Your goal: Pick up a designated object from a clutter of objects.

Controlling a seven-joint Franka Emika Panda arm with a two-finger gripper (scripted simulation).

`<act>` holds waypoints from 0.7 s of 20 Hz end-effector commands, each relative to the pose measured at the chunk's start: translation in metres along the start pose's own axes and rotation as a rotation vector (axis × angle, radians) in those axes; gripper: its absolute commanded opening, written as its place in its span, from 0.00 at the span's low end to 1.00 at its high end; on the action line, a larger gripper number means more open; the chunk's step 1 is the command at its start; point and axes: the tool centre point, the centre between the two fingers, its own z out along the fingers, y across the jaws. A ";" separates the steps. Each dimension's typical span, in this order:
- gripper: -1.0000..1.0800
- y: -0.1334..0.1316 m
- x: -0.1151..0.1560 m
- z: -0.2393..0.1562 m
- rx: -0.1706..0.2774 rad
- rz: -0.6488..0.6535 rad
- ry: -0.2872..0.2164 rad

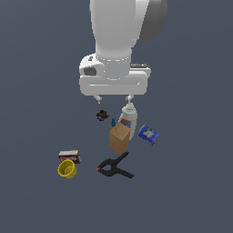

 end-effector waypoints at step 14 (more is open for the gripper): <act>0.96 -0.010 0.002 -0.012 -0.023 -0.058 0.008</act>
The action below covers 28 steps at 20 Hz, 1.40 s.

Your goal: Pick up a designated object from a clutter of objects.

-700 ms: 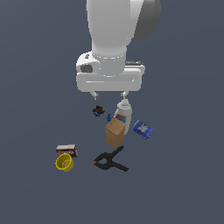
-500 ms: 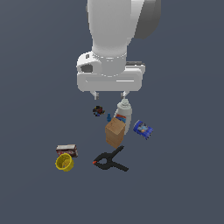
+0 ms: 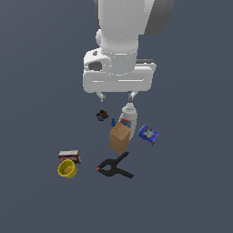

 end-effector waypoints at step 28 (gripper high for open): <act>0.96 -0.163 -0.005 0.204 0.025 -0.689 -0.008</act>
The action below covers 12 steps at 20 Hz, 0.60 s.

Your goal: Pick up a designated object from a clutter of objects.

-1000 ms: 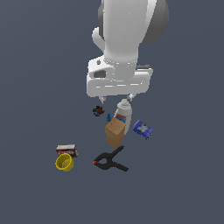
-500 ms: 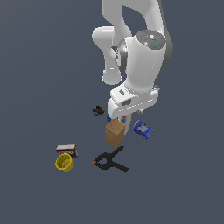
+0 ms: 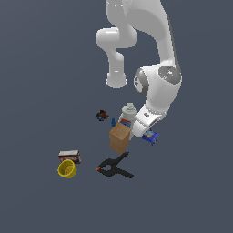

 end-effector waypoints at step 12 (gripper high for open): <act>0.96 -0.029 0.007 0.032 0.015 -0.111 0.007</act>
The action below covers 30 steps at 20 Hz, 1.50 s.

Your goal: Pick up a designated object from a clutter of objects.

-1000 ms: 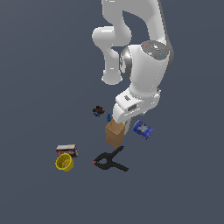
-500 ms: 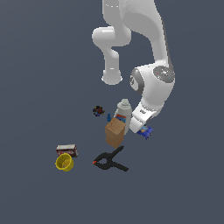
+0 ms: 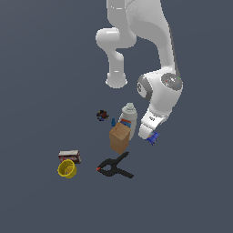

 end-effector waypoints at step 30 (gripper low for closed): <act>0.00 0.000 -0.002 0.048 -0.001 -0.005 0.001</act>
